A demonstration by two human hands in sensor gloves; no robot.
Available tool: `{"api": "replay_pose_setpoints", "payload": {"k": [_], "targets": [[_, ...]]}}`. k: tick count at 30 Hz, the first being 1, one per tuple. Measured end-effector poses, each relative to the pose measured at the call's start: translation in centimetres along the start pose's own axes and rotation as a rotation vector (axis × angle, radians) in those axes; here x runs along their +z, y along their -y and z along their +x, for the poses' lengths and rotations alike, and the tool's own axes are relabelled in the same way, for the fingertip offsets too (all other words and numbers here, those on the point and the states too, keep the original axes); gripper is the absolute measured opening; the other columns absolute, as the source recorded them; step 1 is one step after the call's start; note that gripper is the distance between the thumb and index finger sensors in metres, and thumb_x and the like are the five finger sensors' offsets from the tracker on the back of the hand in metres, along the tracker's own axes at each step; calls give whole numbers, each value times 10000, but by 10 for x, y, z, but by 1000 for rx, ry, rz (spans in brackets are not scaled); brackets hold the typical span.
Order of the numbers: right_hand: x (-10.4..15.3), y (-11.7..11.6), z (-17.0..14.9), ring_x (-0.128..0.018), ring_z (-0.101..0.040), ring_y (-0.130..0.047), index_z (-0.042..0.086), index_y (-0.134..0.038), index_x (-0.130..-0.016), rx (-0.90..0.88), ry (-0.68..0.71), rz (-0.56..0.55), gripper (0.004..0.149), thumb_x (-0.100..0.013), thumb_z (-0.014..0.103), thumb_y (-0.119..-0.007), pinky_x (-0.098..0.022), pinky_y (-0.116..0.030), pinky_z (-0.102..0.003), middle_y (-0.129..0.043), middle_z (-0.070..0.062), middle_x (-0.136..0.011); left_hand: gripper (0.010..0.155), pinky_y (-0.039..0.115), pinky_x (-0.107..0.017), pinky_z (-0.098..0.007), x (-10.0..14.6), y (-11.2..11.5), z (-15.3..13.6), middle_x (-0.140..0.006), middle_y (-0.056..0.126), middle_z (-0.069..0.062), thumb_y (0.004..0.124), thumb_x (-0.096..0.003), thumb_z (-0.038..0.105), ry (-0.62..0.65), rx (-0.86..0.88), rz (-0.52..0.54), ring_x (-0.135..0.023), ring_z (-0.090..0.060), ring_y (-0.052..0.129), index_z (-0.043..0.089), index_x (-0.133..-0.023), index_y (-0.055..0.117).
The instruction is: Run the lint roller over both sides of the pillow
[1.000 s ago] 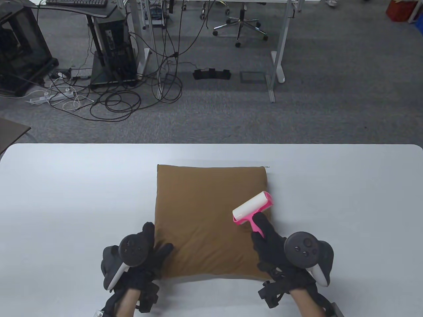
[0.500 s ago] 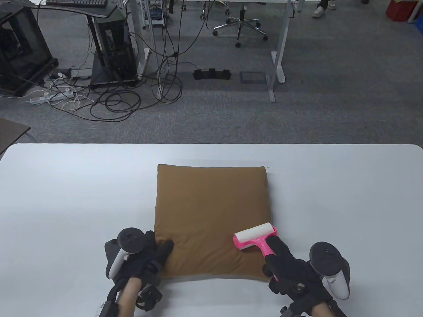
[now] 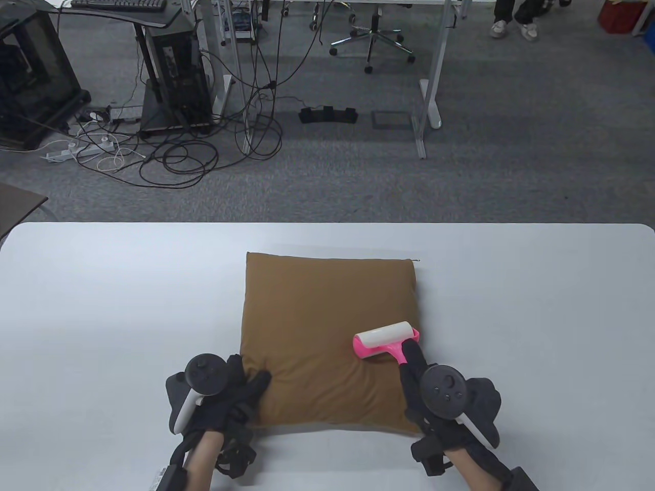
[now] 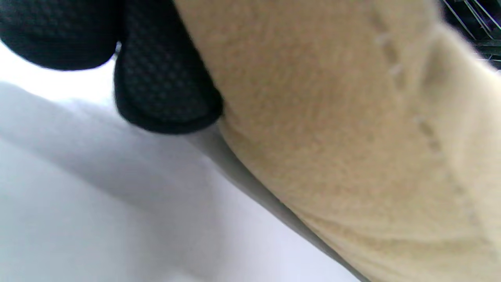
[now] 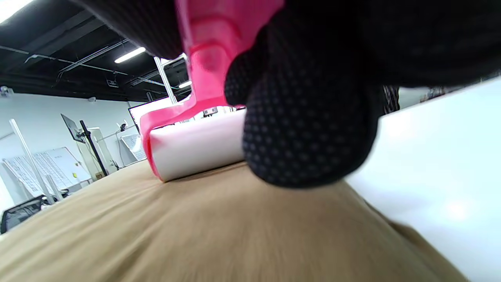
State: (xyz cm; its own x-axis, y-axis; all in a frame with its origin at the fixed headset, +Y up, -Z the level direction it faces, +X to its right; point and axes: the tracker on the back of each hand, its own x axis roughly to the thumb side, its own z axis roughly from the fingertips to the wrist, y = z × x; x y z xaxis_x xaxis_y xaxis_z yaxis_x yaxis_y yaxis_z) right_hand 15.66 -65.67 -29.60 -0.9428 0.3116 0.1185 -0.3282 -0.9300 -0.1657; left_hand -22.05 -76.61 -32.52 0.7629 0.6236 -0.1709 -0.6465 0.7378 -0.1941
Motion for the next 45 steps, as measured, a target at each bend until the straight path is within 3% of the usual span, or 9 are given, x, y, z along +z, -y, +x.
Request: {"api": "replay_pose_setpoints", "payload": {"k": [7, 10, 20, 25, 30, 38, 45], "targets": [[-59, -12, 9, -255, -246, -1087, 116, -572, -1076, -6, -90, -4, 538, -622, 401, -613, -161, -887, -419, -1008, -155, -601, 906, 856, -301, -473, -1, -1, 1, -778, 894, -170, 652, -480, 624, -2, -6, -13, -296, -227, 1050, -3, -1063, 357], [-82, -18, 9, -263, -263, -1069, 150, -556, -1086, -51, -142, 6, 537, -621, 412, -615, -166, -871, -433, -982, -159, -642, 906, 856, -305, -473, -2, -1, 1, -778, 894, -170, 650, -482, 625, -1, -11, -16, -299, -227, 1050, -4, -1063, 356], [-116, -32, 3, -406, -297, -1004, 238, -499, -1107, -146, -211, 40, 521, -618, 401, -575, -208, -844, -435, -833, -226, -826, 906, 852, -317, -487, -3, -1, 2, -785, 889, -172, 646, -483, 621, 2, -23, -27, -314, -239, 1049, -10, -1062, 349], [-104, -24, -5, -279, -257, -1025, 212, -519, -1100, -122, -161, 88, 527, -617, 412, -581, -138, -852, -403, -915, -205, -653, 906, 850, -321, -491, -3, -1, 2, -787, 887, -176, 645, -483, 621, 2, -20, -30, -319, -244, 1048, -9, -1062, 347], [-72, -6, -13, -210, -228, -1041, 171, -570, -1085, -52, -86, 105, 531, -617, 421, -595, -118, -860, -402, -960, -183, -525, 908, 848, -323, -496, -2, -1, 2, -790, 884, -180, 646, -482, 622, 0, -15, -32, -322, -249, 1048, -7, -1063, 345], [-14, 13, -32, -158, -208, -1035, 126, -640, -1053, -10, -7, 94, 523, -616, 412, -617, -115, -867, -410, -1001, -173, -425, 908, 845, -328, -502, -1, 0, 1, -797, 879, -181, 643, -481, 622, -5, -11, -34, -329, -256, 1046, -2, -1066, 339], [20, 22, -46, -71, -155, -973, 108, -696, -1021, -24, 6, 103, 514, -611, 417, -651, -70, -852, -390, -1020, -175, -377, 907, 843, -331, -506, -1, 1, 0, -799, 877, -181, 643, -480, 622, -8, -10, -33, -333, -260, 1045, 3, -1067, 336]]}}
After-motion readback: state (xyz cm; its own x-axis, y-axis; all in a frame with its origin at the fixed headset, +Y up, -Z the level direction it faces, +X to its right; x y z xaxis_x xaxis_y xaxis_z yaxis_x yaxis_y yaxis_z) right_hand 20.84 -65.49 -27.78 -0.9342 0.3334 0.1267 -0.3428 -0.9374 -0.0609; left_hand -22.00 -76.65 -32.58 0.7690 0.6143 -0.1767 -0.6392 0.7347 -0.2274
